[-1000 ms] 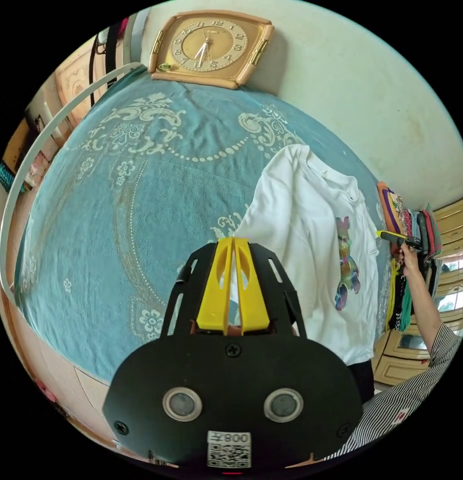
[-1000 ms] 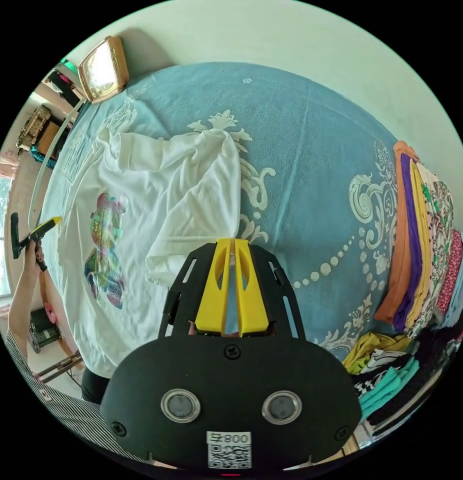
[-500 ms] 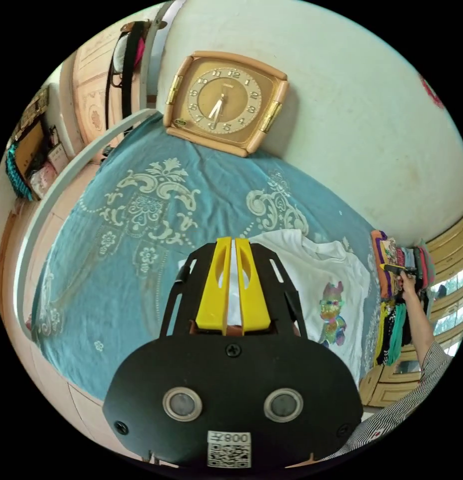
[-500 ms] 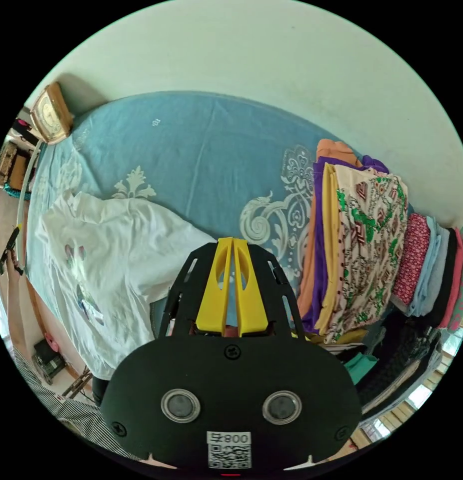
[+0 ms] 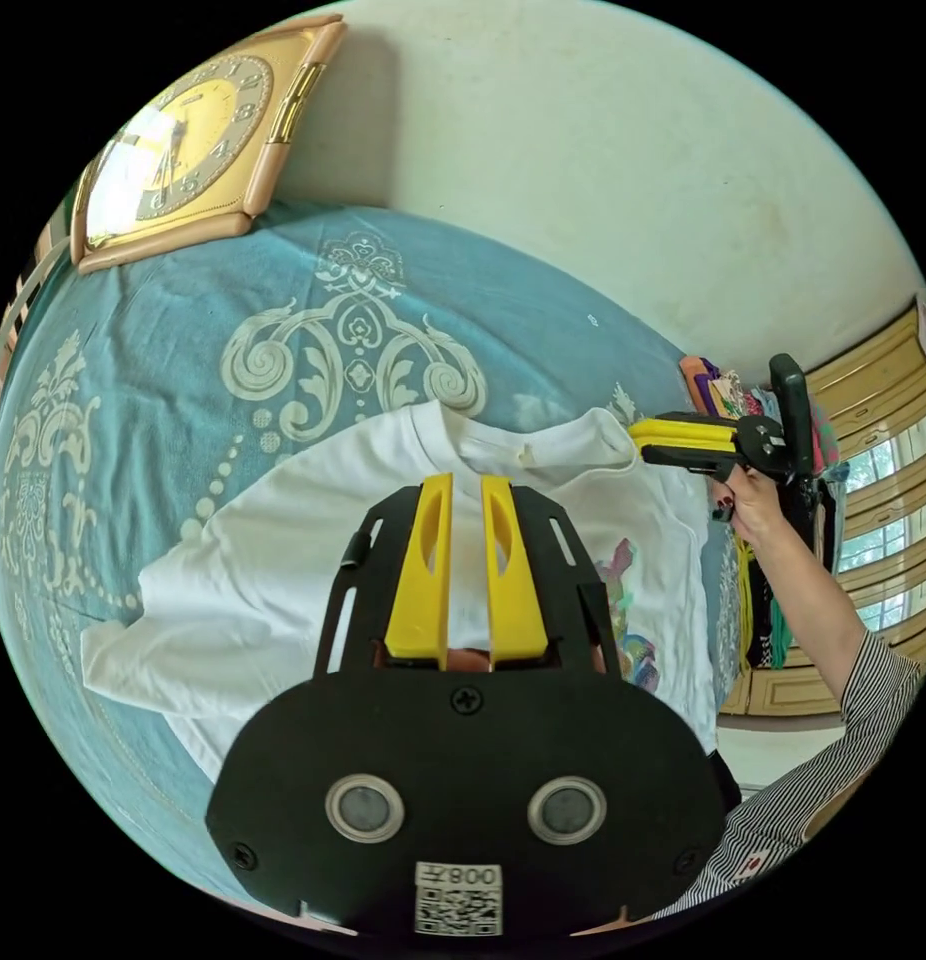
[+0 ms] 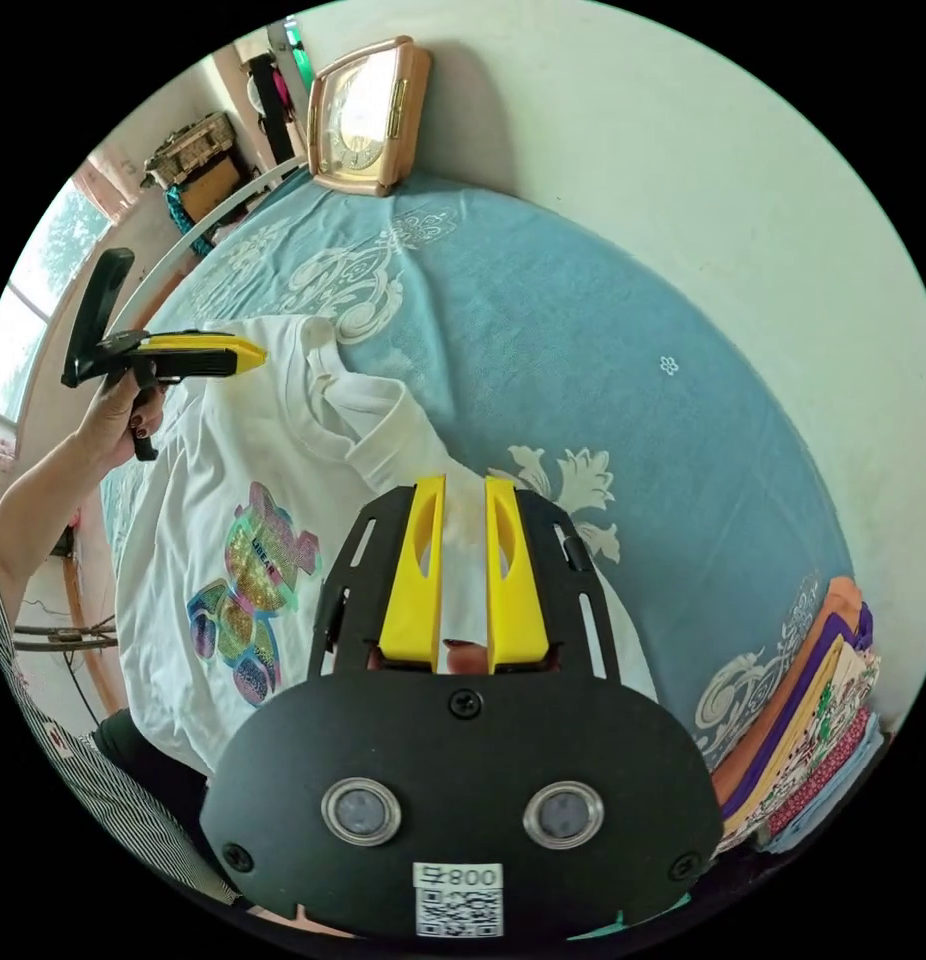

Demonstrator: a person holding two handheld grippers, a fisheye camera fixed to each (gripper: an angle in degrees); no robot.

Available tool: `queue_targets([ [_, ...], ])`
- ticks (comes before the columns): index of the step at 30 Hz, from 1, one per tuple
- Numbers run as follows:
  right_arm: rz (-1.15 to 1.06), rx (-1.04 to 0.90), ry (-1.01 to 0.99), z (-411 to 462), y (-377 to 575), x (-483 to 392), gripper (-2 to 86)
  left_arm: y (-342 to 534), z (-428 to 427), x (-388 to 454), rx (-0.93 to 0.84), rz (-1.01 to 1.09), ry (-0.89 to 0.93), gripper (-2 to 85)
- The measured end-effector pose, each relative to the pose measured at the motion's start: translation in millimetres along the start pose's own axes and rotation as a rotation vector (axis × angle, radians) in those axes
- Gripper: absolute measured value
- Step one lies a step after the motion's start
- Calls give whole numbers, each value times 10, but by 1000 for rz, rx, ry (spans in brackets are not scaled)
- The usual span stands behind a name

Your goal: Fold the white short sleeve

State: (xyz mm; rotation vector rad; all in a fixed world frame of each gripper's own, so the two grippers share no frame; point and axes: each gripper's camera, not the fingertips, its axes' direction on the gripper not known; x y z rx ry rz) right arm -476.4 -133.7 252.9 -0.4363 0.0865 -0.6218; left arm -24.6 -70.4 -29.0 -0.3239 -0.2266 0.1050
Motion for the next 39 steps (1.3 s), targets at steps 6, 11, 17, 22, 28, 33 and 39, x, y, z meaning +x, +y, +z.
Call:
queue_targets([
  [6, -6, -24, 17, 233, -63, 65, 34, -22, 122, -144, -4, -17, -30, 13],
  [11, 84, 90, 8, 31, -71, 338, 15, -50, -47, -235, 108, -43, -28, 9],
  [17, 164, 61, -53, 144, 1, 607, 24, 112, -202, -385, 157, -61, 10, 36],
  [22, 218, 201, -104, 23, 312, 708, 47, 351, -317, -533, 125, -50, -41, 71],
  [28, 53, 163, -83, 150, 302, 399, 68, 522, -364, -553, 61, -32, -116, 36],
  [33, 38, 29, -29, 503, 303, 265, 20, 707, -616, -518, 120, 2, -100, 12],
  [39, 121, 147, -44, 355, 600, 448, -2, 966, -848, -597, 141, 5, -99, 19],
])
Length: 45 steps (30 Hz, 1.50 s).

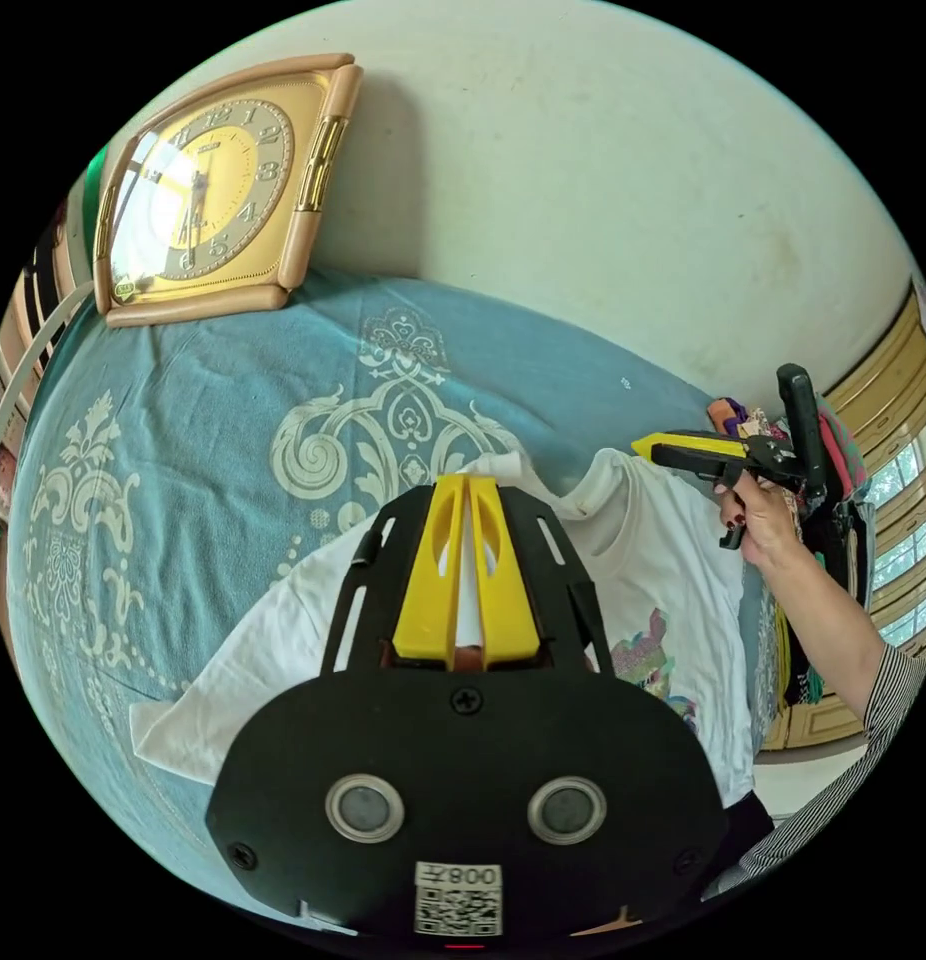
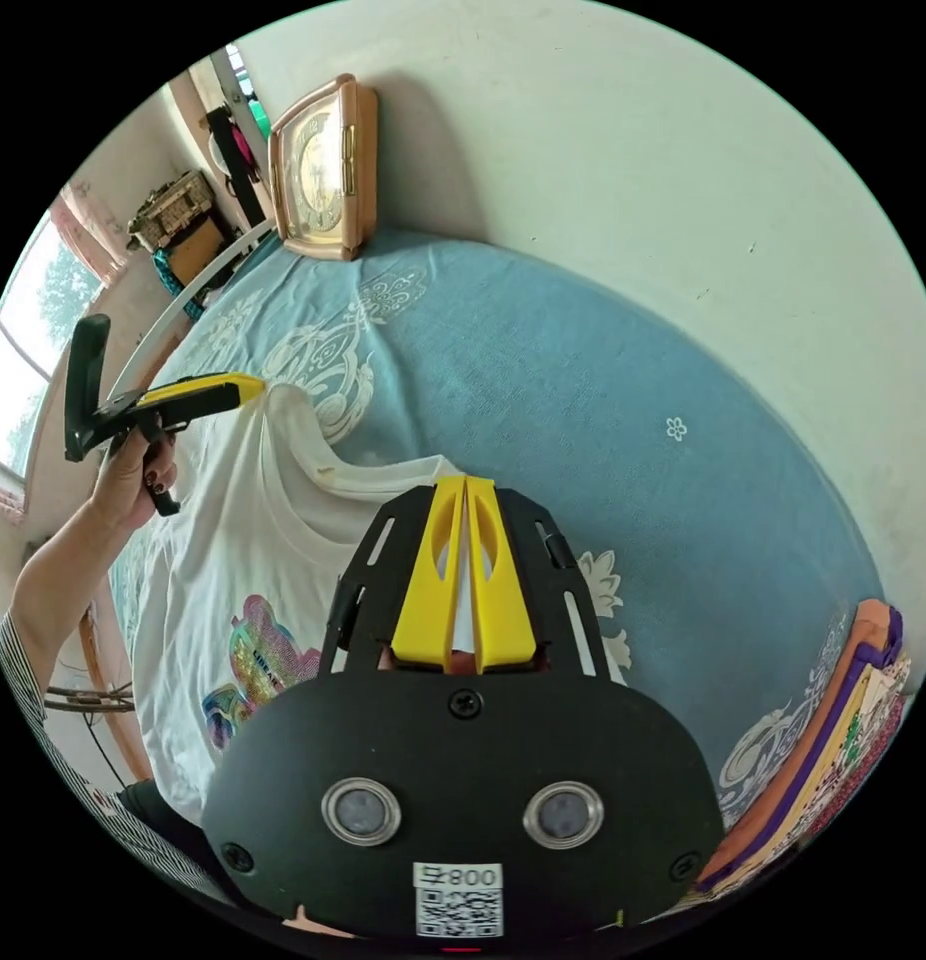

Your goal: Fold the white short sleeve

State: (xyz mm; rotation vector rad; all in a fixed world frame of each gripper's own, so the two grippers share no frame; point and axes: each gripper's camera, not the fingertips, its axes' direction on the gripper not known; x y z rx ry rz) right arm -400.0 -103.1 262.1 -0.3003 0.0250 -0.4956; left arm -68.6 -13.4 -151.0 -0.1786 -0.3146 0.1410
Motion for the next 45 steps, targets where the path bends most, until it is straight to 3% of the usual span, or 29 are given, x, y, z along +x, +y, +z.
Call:
queue_targets([
  [3, 56, -24, -49, 27, 164, 137, -2, 248, -193, -109, 5, -21, 27, 41],
  [10, 108, 142, -72, -607, 1338, 526, 26, 1530, -1425, -766, 124, -160, 11, 85],
  [13, 209, 173, -84, -832, 2095, 757, 53, 2175, -1704, -1030, 55, -266, -74, 87],
  [20, 431, 100, -65, -854, 3482, 965, 78, 2961, -1780, -1202, -59, -357, -80, 62],
  [33, 418, 15, 11, -549, 4039, 998, 80, 4055, -2438, -1407, -16, -452, -21, 17],
  [40, 440, -18, -54, -464, 4430, 1144, 25, 4542, -2506, -1534, -30, -499, -1, 16],
  [45, 457, 59, -90, -792, 4886, 1168, 9, 4884, -2657, -1624, 26, -512, 27, 17],
])
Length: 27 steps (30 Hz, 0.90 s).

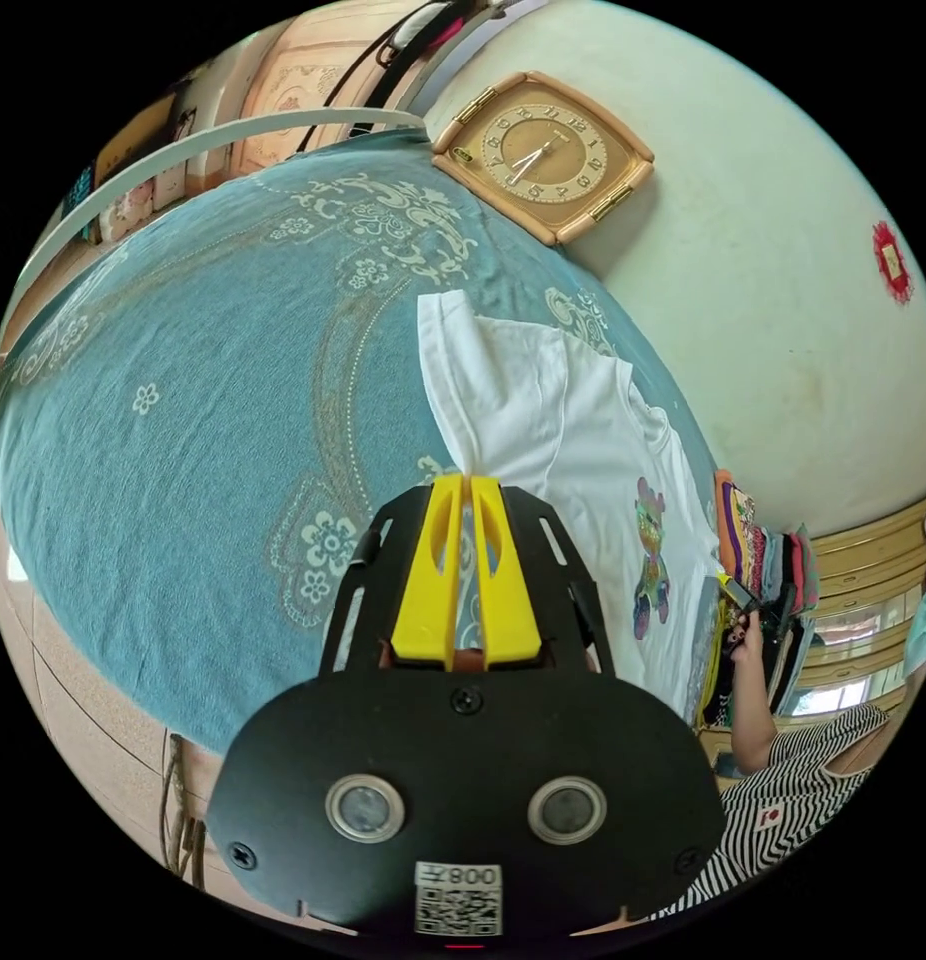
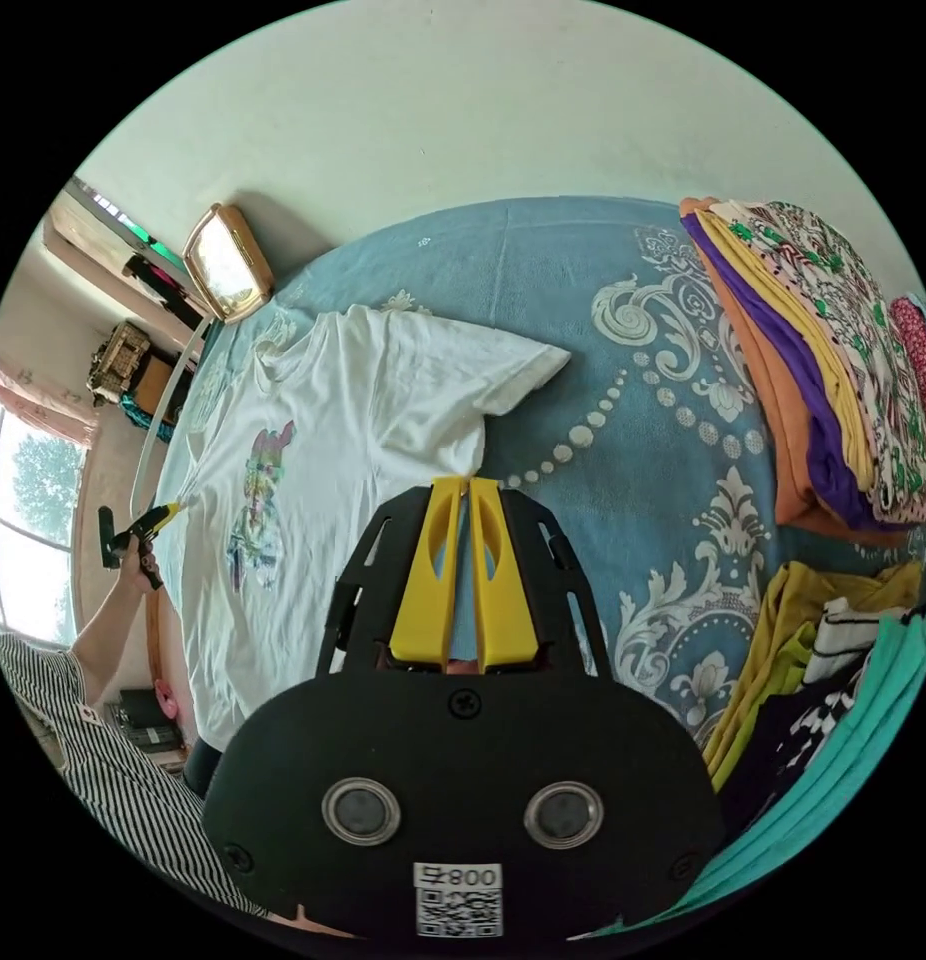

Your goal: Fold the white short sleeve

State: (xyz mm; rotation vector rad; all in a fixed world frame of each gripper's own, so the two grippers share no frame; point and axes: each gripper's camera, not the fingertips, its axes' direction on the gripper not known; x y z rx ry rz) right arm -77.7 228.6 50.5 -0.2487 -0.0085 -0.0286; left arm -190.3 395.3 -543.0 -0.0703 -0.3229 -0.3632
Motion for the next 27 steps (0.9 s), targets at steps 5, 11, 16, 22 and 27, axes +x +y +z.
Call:
queue_targets([
  [5, 97, -28, -88, 89, 462, 343, 7, 278, 111, -244, -30, -39, -4, 22],
  [11, 243, -34, -134, 122, 717, 680, 6, 591, -67, -386, -39, -26, -47, 30],
  [16, 282, -33, -128, -109, 1115, 825, 17, 1099, -176, -553, -72, -45, 91, 52],
  [22, 217, -185, -163, -329, 1936, 648, 55, 2025, -54, -692, -220, -67, 168, 83],
  [27, 207, -286, -184, -432, 2590, 544, 70, 2677, 228, -870, -299, -164, 281, 104],
])
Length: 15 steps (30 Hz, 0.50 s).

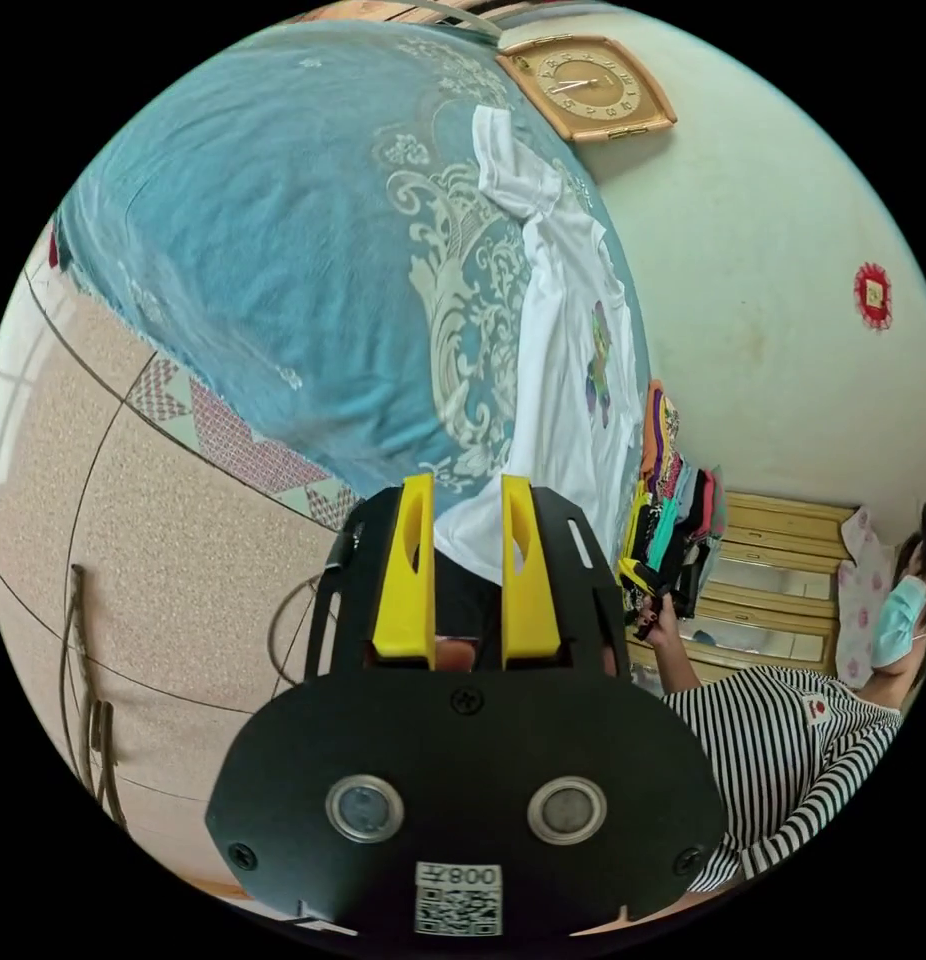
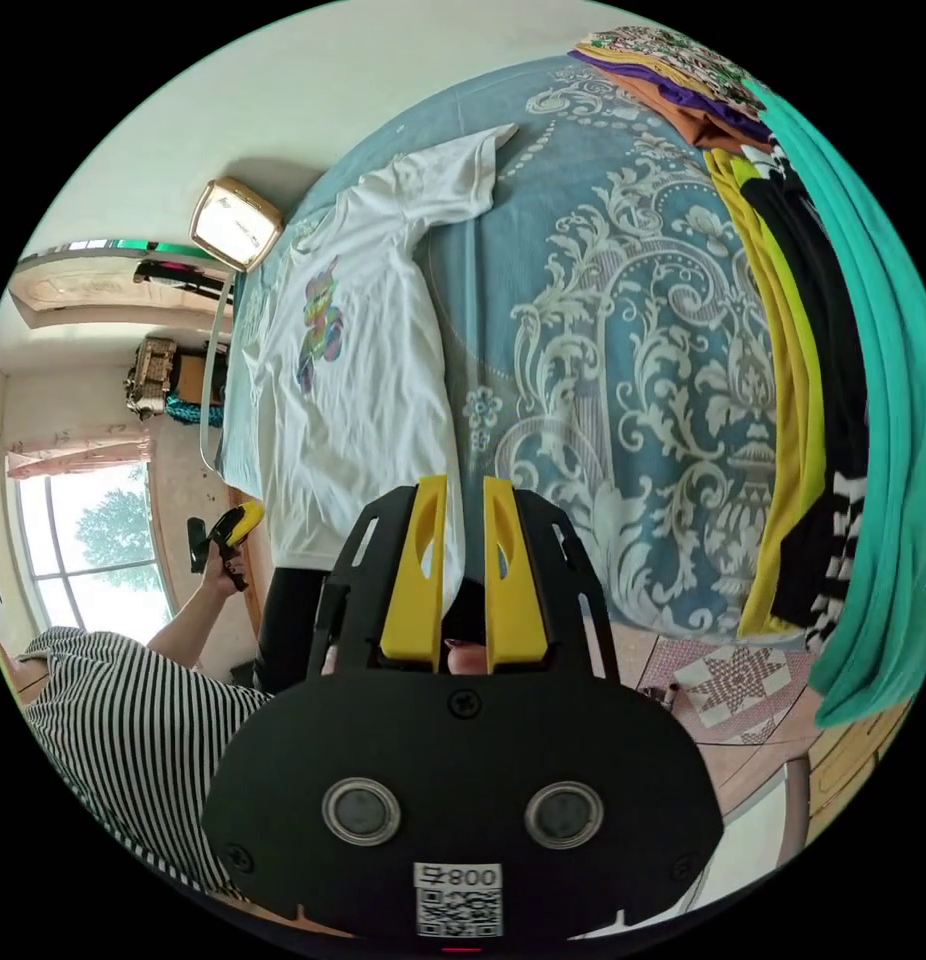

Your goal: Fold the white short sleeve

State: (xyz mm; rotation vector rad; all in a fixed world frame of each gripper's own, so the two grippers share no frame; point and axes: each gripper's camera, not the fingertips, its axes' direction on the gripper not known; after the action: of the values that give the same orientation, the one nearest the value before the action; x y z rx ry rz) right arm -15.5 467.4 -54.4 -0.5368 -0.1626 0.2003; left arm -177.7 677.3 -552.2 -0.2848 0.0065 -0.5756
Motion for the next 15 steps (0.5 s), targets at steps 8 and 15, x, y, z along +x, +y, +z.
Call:
queue_targets([
  [8, 1, -109, -59, 318, 377, 69, 82, 87, 793, -173, -6, -11, 227, 106],
  [15, -11, -187, 30, 515, 406, 35, 14, 91, 1245, 129, -55, 101, 227, 21],
])
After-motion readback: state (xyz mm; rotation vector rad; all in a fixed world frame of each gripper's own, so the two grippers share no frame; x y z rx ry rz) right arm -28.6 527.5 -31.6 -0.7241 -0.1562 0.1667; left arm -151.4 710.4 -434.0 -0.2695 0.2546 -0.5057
